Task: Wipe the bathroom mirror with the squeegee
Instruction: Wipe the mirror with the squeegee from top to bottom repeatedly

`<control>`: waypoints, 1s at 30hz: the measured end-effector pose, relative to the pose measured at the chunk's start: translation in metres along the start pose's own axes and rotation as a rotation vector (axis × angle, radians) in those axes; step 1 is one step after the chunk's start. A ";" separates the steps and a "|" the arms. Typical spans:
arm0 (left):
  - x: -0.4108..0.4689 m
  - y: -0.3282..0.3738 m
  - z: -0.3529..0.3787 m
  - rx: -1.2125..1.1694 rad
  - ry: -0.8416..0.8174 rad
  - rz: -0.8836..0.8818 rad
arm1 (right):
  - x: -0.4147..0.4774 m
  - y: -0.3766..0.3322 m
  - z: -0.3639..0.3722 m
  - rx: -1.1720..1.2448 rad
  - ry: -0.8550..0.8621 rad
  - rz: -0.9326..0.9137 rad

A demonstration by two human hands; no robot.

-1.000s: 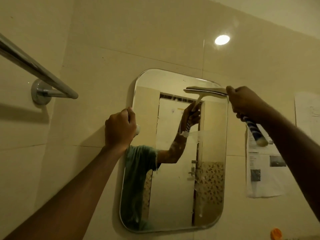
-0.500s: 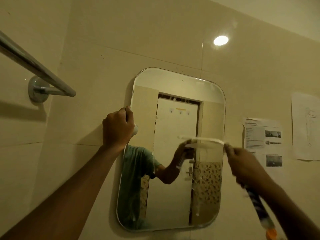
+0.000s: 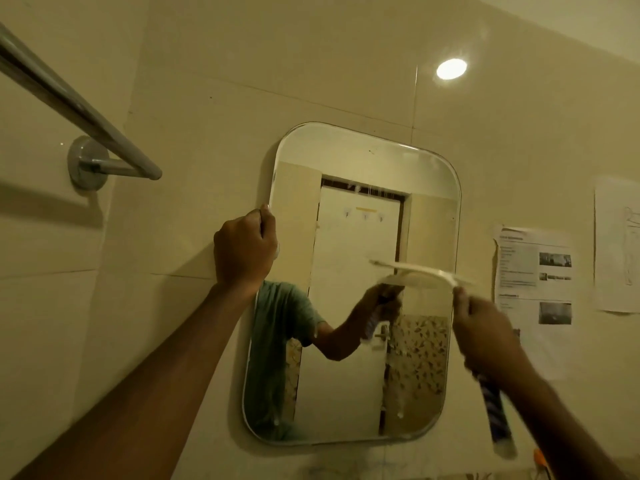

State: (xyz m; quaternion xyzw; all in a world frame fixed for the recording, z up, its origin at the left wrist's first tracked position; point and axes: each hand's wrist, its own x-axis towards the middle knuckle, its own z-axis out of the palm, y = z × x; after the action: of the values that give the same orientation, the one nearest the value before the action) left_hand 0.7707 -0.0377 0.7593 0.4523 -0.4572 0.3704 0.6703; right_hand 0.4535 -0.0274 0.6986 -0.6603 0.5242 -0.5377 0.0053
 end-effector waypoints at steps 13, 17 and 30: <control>-0.022 -0.005 -0.008 0.073 -0.034 0.054 | 0.024 -0.015 -0.025 0.027 0.045 -0.044; -0.043 -0.010 -0.016 0.063 -0.069 0.053 | -0.006 0.014 0.008 0.021 0.039 -0.040; -0.062 -0.011 -0.022 0.080 -0.076 0.001 | -0.093 0.068 0.052 0.019 -0.012 0.027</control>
State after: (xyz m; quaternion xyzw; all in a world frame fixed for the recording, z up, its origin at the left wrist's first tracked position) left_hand 0.7675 -0.0255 0.6935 0.4921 -0.4674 0.3712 0.6337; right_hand 0.4555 -0.0217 0.5720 -0.6563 0.5280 -0.5385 0.0222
